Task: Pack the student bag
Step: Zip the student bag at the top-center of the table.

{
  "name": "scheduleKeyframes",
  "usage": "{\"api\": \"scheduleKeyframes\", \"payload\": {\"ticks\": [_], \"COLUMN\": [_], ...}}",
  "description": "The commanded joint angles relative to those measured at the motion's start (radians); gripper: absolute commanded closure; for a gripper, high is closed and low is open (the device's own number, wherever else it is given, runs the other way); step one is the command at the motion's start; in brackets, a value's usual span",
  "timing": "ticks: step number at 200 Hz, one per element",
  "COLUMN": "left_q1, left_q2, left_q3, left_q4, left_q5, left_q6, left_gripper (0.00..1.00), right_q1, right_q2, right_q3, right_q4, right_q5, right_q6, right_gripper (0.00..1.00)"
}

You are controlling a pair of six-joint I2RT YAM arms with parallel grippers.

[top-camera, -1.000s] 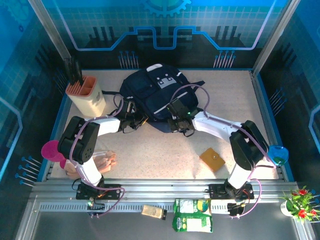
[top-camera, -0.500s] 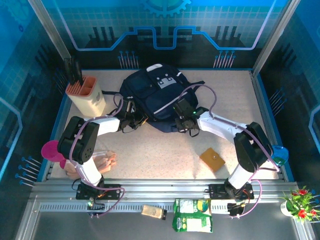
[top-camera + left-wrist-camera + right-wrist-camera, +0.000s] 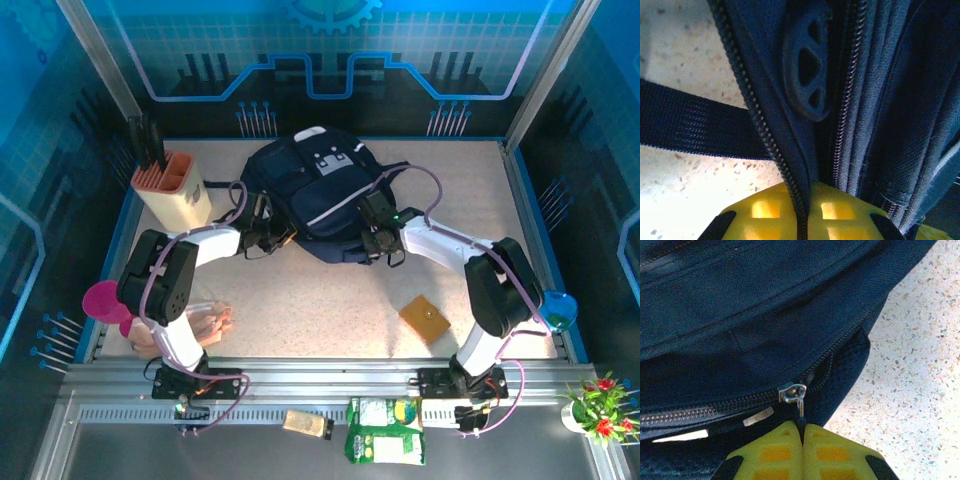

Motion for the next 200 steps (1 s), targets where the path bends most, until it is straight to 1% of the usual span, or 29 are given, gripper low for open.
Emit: {"api": "scheduleKeyframes", "payload": {"ticks": [1, 25, 38, 49, 56, 75, 105, 120, 138, 164, 184, 200], "left_q1": [0.022, 0.044, 0.064, 0.083, 0.098, 0.133, 0.162, 0.163, 0.159, 0.126, 0.092, 0.078], "left_q2": [0.036, 0.053, 0.046, 0.033, 0.019, -0.044, -0.173, -0.226, -0.265, -0.278, -0.263, -0.236], "left_q3": [0.096, 0.137, 0.139, 0.138, 0.133, 0.105, 0.046, 0.016, -0.017, -0.064, -0.076, -0.076], "left_q4": [-0.029, -0.068, -0.09, -0.117, -0.138, -0.196, -0.308, -0.343, -0.365, -0.331, -0.314, -0.3], "left_q5": [-0.013, -0.036, -0.046, -0.046, -0.05, -0.065, -0.122, -0.117, -0.081, -0.022, -0.034, -0.052], "left_q6": [0.084, 0.117, 0.131, 0.144, 0.154, 0.173, 0.176, 0.154, 0.099, 0.013, -0.019, -0.028], "left_gripper": [0.94, 0.86, 0.79, 0.7, 0.63, 0.52, 0.39, 0.36, 0.35, 0.35, 0.37, 0.4], "right_q1": [0.029, 0.084, 0.115, 0.137, 0.155, 0.201, 0.256, 0.28, 0.306, 0.32, 0.325, 0.328], "right_q2": [-0.078, -0.128, -0.142, -0.144, -0.139, -0.104, -0.017, 0.028, 0.069, 0.094, 0.098, 0.098], "right_q3": [-0.046, -0.078, -0.083, -0.08, -0.073, -0.03, 0.066, 0.114, 0.155, 0.174, 0.171, 0.165], "right_q4": [0.038, 0.081, 0.107, 0.143, 0.163, 0.198, 0.221, 0.22, 0.215, 0.21, 0.201, 0.189], "right_q5": [-0.095, -0.195, -0.248, -0.3, -0.332, -0.359, -0.398, -0.415, -0.422, -0.423, -0.416, -0.405], "right_q6": [-0.052, -0.065, -0.048, -0.023, -0.01, 0.021, 0.041, 0.04, 0.036, 0.035, 0.038, 0.04], "right_gripper": [1.0, 1.0, 1.0, 1.0, 1.0, 1.0, 1.0, 1.0, 1.0, 1.0, 1.0, 1.0]}}
